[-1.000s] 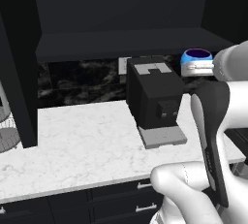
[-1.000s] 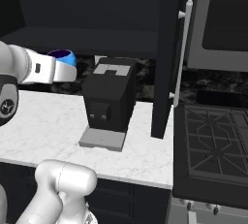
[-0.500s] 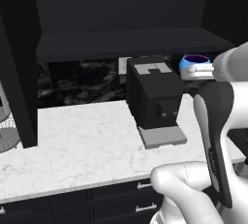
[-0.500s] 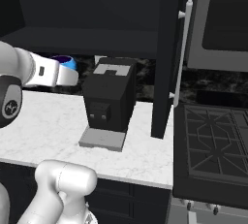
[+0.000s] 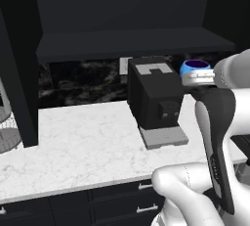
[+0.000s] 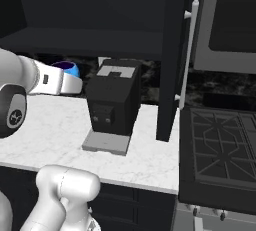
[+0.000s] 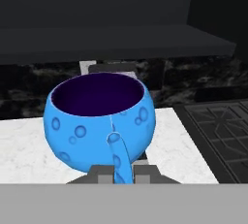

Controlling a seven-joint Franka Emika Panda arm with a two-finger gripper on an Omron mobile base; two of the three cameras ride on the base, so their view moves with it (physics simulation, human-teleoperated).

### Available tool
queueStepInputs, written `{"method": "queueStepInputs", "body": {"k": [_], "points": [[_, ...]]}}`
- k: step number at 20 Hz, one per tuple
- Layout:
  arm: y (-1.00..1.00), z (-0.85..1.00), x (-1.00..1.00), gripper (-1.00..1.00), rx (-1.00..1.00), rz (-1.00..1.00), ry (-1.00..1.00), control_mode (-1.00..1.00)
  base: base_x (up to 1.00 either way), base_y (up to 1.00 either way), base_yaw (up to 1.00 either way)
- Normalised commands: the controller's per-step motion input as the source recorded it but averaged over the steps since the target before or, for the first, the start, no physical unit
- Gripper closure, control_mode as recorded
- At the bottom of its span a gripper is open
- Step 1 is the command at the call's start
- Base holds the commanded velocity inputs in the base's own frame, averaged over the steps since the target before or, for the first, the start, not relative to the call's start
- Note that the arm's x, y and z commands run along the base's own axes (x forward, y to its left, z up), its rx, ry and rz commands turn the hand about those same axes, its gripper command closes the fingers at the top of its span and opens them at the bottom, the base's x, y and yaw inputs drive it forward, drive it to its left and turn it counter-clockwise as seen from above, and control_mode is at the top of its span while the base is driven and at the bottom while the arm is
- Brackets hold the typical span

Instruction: Gather all objects into one cabinet and sort the glasses and bowls to opposite sides.

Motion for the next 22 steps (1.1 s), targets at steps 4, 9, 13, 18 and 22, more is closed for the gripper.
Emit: {"method": "queueStepInputs", "body": {"k": [4, 9, 13, 18, 22], "points": [[0.0, 0.0, 0.0, 1.0, 0.0, 0.0, 0.0, 1.0, -0.91, 0.0, 0.0], [0.0, 0.0, 0.0, 1.0, 0.0, 0.0, 0.0, 1.0, -1.0, -0.09, -0.13], [0.0, 0.0, 0.0, 1.0, 0.0, 0.0, 0.0, 1.0, -0.8, -0.16, -0.37], [0.0, 0.0, 0.0, 1.0, 0.0, 0.0, 0.0, 1.0, -0.5, -0.14, -0.65], [0.0, 0.0, 0.0, 1.0, 0.0, 0.0, 0.0, 1.0, -0.31, -0.02, -0.83]]}}
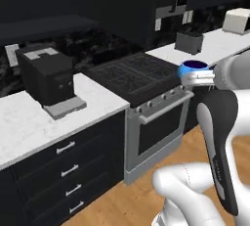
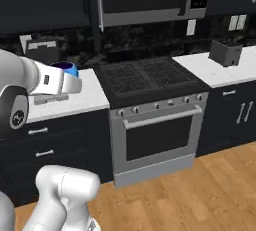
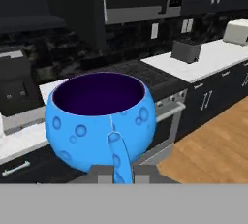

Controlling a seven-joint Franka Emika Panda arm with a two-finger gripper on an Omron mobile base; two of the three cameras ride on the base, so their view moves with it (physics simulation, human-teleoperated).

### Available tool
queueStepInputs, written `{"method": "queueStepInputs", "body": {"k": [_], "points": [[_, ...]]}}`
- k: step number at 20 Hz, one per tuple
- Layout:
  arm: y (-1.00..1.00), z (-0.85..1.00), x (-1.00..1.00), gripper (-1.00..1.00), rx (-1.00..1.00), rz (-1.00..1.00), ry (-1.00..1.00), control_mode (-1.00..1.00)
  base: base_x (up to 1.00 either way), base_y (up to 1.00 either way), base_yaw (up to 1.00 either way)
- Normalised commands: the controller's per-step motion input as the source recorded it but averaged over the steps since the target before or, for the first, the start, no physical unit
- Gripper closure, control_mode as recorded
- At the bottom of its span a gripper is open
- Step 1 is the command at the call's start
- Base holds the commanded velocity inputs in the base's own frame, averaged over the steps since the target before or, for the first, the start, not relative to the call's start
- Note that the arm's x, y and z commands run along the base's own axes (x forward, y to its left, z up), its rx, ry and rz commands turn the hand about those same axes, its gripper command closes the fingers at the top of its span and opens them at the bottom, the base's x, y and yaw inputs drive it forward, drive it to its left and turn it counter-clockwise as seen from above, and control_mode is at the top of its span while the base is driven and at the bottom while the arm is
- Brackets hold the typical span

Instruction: Gather all objects into one cabinet and sort the glasses and bowls to opposite sides.

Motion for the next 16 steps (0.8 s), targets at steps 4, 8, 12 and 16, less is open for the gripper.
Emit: {"method": "queueStepInputs", "body": {"k": [4, 8, 12, 16], "points": [[0.0, 0.0, 0.0, 1.0, 0.0, 0.0, 0.0, 1.0, -0.23, -0.01, -0.85], [0.0, 0.0, 0.0, 1.0, 0.0, 0.0, 0.0, 1.0, -0.05, -0.01, -0.86], [0.0, 0.0, 0.0, 1.0, 0.0, 0.0, 0.0, 1.0, 0.03, 0.0, -0.83], [0.0, 0.0, 0.0, 1.0, 0.0, 0.0, 0.0, 1.0, 0.31, -0.12, -0.65]]}}
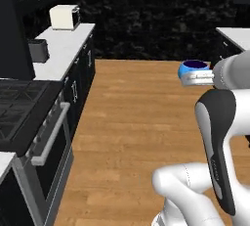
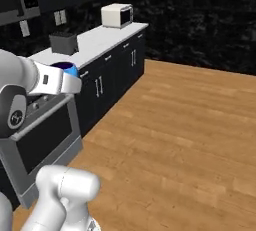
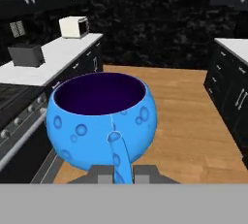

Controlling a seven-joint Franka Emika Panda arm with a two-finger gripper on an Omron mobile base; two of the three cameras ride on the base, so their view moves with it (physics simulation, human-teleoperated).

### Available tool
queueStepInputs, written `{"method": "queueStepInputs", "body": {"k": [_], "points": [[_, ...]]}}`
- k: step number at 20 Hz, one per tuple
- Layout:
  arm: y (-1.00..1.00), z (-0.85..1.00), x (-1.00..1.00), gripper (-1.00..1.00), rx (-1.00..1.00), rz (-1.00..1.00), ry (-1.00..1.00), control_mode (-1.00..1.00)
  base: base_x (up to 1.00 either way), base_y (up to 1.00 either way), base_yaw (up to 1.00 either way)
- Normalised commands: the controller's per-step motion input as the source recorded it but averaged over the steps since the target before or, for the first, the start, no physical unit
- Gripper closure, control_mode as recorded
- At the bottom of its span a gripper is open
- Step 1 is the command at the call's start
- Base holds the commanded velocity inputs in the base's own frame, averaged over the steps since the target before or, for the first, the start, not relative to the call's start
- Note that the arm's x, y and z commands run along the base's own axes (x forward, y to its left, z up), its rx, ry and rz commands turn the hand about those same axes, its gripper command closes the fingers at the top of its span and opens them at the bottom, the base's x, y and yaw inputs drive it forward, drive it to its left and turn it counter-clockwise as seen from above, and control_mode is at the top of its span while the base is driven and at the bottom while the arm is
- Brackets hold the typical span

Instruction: Gather all objects into one cabinet and sort the glasses and bowls to opposite sides.

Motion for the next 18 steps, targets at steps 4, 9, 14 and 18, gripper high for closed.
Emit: {"method": "queueStepInputs", "body": {"k": [4, 9, 14, 18], "points": [[0.0, 0.0, 0.0, 1.0, 0.0, 0.0, 0.0, 1.0, 0.6, -0.01, -0.55], [0.0, 0.0, 0.0, 1.0, 0.0, 0.0, 0.0, 1.0, 0.91, -0.01, -0.37], [0.0, 0.0, 0.0, 1.0, 0.0, 0.0, 0.0, 1.0, 1.0, 0.0, -0.19], [0.0, 0.0, 0.0, 1.0, 0.0, 0.0, 0.0, 1.0, 1.0, 0.08, -0.09]]}}
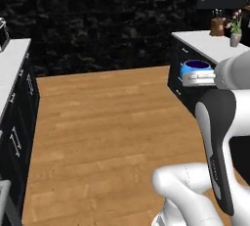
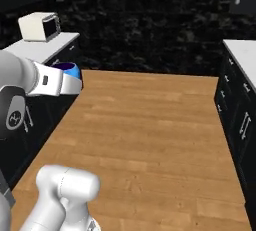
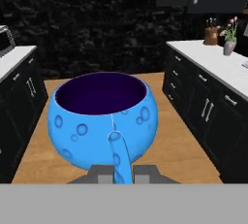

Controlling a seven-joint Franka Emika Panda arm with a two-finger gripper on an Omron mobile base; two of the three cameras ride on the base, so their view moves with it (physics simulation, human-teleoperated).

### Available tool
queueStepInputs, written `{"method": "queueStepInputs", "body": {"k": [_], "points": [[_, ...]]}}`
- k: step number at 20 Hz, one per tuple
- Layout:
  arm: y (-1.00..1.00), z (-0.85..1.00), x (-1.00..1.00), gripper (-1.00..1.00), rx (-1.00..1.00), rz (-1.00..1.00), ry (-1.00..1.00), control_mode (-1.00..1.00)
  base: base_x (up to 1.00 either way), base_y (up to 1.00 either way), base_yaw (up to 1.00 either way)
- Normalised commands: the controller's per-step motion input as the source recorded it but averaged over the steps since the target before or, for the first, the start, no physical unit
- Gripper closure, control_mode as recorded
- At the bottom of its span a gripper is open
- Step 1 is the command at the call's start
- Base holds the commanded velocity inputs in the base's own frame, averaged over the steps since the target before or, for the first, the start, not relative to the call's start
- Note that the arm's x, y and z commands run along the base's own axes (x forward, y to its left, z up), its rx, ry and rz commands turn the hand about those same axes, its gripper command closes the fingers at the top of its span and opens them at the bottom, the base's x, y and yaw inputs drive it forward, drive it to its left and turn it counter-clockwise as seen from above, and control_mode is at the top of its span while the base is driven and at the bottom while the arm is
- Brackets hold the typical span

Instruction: Gather all objects into one cabinet and sort the glasses and bowls to opposite sides.

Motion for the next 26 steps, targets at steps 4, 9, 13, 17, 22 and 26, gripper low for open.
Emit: {"method": "queueStepInputs", "body": {"k": [4, 9, 13, 17, 22, 26], "points": [[0.0, 0.0, 0.0, 1.0, 0.0, 0.0, 0.0, 1.0, 1.0, 0.09, -0.07], [0.0, 0.0, 0.0, 1.0, 0.0, 0.0, 0.0, 1.0, 1.0, 0.05, -0.04], [0.0, 0.0, 0.0, 1.0, 0.0, 0.0, 0.0, 1.0, 1.0, 0.1, -0.04], [0.0, 0.0, 0.0, 1.0, 0.0, 0.0, 0.0, 1.0, 1.0, 0.11, -0.04], [0.0, 0.0, 0.0, 1.0, 0.0, 0.0, 0.0, 1.0, 1.0, 0.04, -0.06], [0.0, 0.0, 0.0, 1.0, 0.0, 0.0, 0.0, 1.0, 1.0, 0.02, -0.1]]}}
